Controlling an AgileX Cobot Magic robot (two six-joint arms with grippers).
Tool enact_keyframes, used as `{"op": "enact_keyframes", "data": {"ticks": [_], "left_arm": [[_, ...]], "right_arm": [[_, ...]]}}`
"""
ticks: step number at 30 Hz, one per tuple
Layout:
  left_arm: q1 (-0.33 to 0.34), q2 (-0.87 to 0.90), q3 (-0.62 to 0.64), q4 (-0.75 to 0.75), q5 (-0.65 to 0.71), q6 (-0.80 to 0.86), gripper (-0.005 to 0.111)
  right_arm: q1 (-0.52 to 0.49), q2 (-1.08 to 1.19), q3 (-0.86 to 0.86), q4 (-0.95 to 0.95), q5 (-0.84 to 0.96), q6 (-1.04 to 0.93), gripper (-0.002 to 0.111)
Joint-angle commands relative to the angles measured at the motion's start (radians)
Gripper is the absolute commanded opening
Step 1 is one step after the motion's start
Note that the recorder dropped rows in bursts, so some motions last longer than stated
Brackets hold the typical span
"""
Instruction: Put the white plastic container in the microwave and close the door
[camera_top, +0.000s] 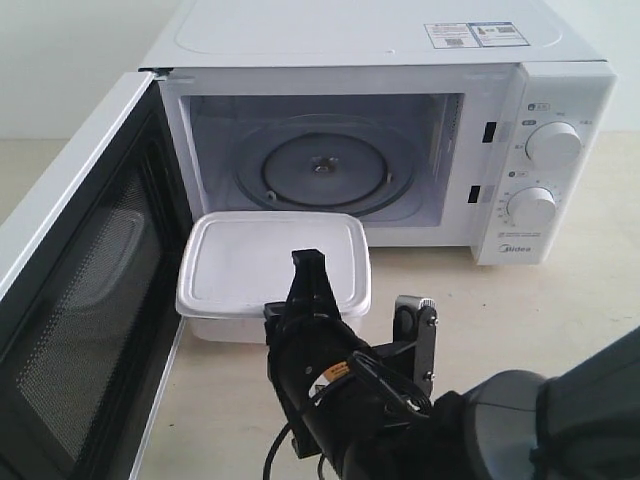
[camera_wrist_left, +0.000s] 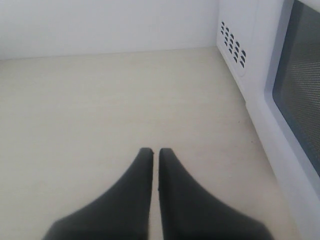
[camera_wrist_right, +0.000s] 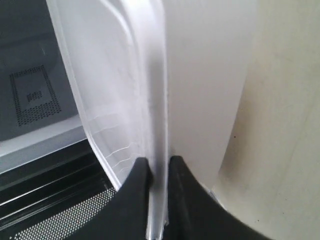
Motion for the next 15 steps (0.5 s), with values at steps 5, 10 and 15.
{"op": "enact_keyframes", "data": {"ticks": [5,10,15], "left_arm": [[-0.006,-0.003,0.003,-0.007,-0.001,0.003,0.004],[-0.006,-0.003,0.003,-0.007,-0.001,0.003,0.004],[-0.006,-0.003,0.003,-0.007,-0.001,0.003,0.004]], "right_arm": [[0.000,-0.033,0.001,-0.017,-0.057,-0.017,0.000],[-0.003,-0.033,0.001,-0.010,-0.070,-0.017,0.000],[-0.014,-0.033,0.001,-0.003,-0.082,-0.017,0.000]]}}
